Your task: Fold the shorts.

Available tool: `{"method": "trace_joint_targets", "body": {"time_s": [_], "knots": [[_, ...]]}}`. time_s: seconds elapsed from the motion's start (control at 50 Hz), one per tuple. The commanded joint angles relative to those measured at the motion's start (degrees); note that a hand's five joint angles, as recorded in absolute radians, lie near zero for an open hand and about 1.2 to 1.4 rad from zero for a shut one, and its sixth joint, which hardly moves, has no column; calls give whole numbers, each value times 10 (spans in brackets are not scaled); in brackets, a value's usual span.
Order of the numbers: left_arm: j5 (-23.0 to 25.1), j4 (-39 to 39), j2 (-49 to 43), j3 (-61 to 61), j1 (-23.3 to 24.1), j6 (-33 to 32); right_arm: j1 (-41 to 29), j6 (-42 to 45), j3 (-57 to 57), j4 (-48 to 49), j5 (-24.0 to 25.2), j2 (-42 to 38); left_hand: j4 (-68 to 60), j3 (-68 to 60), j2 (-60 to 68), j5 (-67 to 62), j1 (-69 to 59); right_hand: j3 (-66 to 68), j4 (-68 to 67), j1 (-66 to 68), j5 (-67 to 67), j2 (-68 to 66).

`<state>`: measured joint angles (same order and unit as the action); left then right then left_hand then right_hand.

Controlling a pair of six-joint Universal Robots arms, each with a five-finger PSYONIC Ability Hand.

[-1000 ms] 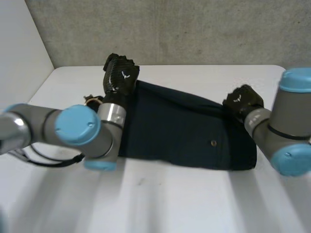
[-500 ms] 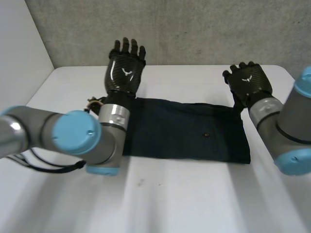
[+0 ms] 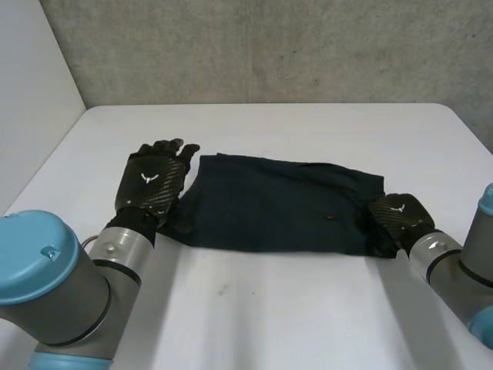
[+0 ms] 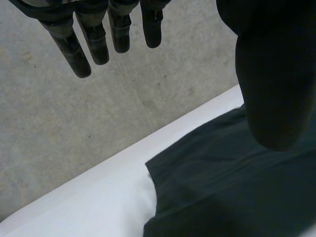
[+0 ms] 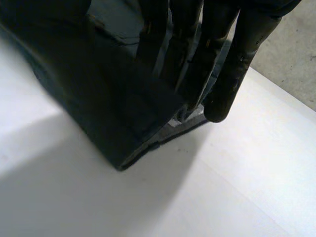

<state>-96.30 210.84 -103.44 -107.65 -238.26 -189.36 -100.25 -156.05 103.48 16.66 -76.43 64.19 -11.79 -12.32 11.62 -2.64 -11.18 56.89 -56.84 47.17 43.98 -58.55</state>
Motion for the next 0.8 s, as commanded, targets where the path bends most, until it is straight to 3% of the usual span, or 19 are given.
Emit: {"method": "trace_joint_targets", "body": {"time_s": [0.02, 0.12, 0.34, 0.44, 0.56, 0.68, 0.8], "knots": [[-1, 5, -5, 2, -2, -2, 23, 22, -16, 10, -4, -8, 18, 23, -16, 26, 12, 231, -232, 328, 260, -215], [-1, 5, -4, -1, -2, -2, 33, 56, -12, -13, -4, 28, 18, 23, -16, 26, 12, 231, -232, 328, 260, -215], [-4, 5, 2, -1, -5, -2, 84, 283, -42, -112, -25, 70, 18, 23, -16, 26, 12, 231, -232, 328, 260, -215], [-4, 5, 2, 0, -9, -2, -13, 332, -105, -112, -31, 93, 18, 23, -16, 26, 12, 231, -232, 328, 260, -215], [-4, 5, 2, 0, -15, -2, -120, 373, -166, -108, -6, 78, 18, 23, -16, 26, 12, 231, -232, 328, 260, -215], [-12, 5, 5, 1, -17, -2, -255, 522, -230, -113, 83, -14, 18, 23, -16, 26, 12, 231, -232, 328, 260, -215], [-16, 5, 8, 2, -18, -2, -288, 519, -260, -116, 145, -101, 18, 23, -16, 26, 12, 231, -232, 328, 260, -215]]}}
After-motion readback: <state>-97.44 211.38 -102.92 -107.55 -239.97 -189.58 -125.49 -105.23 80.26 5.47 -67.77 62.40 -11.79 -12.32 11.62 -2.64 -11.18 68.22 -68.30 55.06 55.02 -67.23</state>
